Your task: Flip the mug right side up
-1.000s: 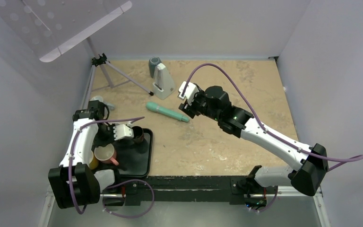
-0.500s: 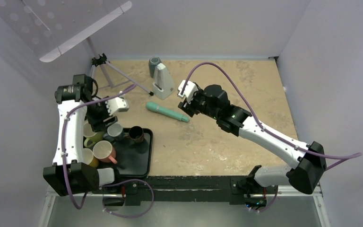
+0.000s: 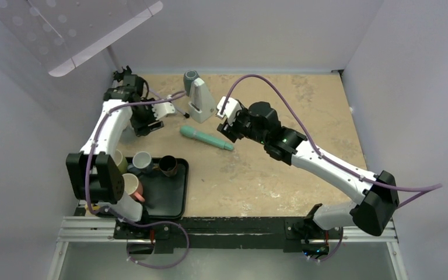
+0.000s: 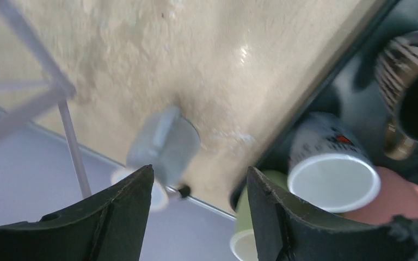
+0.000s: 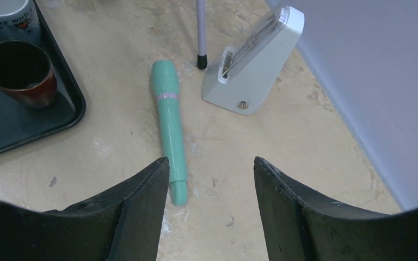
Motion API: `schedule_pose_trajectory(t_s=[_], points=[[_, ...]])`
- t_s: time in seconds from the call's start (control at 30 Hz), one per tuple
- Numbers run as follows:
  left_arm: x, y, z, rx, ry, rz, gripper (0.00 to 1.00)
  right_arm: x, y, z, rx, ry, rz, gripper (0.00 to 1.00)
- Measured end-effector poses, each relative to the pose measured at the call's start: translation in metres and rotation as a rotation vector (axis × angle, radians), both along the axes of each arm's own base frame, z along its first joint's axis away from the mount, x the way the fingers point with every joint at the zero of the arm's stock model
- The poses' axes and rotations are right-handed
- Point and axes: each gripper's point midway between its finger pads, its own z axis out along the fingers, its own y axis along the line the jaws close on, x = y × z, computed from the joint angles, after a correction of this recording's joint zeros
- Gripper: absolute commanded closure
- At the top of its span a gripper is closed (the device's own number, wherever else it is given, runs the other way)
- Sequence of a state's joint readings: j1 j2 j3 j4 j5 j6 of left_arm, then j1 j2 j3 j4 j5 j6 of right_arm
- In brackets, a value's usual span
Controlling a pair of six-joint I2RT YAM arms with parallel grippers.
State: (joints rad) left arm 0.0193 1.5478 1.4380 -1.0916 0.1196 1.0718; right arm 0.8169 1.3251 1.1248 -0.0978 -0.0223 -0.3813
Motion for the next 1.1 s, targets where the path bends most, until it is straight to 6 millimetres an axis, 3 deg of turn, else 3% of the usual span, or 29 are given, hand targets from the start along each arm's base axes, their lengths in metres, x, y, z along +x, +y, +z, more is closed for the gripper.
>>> schedule_pose_trajectory(t_s=[0.1, 0.23, 0.3, 0.53, 0.6, 0.73, 0.87, 1.1], points=[[0.020, -0.006, -0.030, 0.101, 0.066, -0.124, 0.34, 0.002, 0.002, -0.001, -0.005, 0.008, -0.002, 0.39], [0.049, 0.019, -0.067, 0.237, 0.155, -0.180, 0.33, 0.001, 0.001, -0.002, -0.004, 0.017, -0.007, 0.39], [0.052, 0.033, -0.083, 0.295, 0.201, -0.212, 0.32, 0.001, 0.001, -0.002, 0.000, 0.023, -0.010, 0.39], [0.061, 0.056, -0.106, 0.418, 0.268, -0.292, 0.35, -0.002, -0.001, -0.005, 0.003, 0.048, -0.018, 0.39], [0.063, 0.059, -0.111, 0.436, 0.276, -0.299, 0.41, -0.002, -0.001, -0.006, -0.001, 0.056, -0.019, 0.39], [0.065, 0.062, -0.123, 0.456, 0.304, -0.315, 0.66, -0.003, -0.002, -0.008, -0.007, 0.063, -0.020, 0.39], [0.061, 0.062, -0.129, 0.450, 0.325, -0.320, 0.99, -0.004, -0.003, -0.010, -0.010, 0.069, -0.021, 0.39], [0.057, 0.058, -0.128, 0.421, 0.331, -0.300, 1.00, -0.004, -0.002, -0.008, -0.008, 0.068, -0.021, 0.39]])
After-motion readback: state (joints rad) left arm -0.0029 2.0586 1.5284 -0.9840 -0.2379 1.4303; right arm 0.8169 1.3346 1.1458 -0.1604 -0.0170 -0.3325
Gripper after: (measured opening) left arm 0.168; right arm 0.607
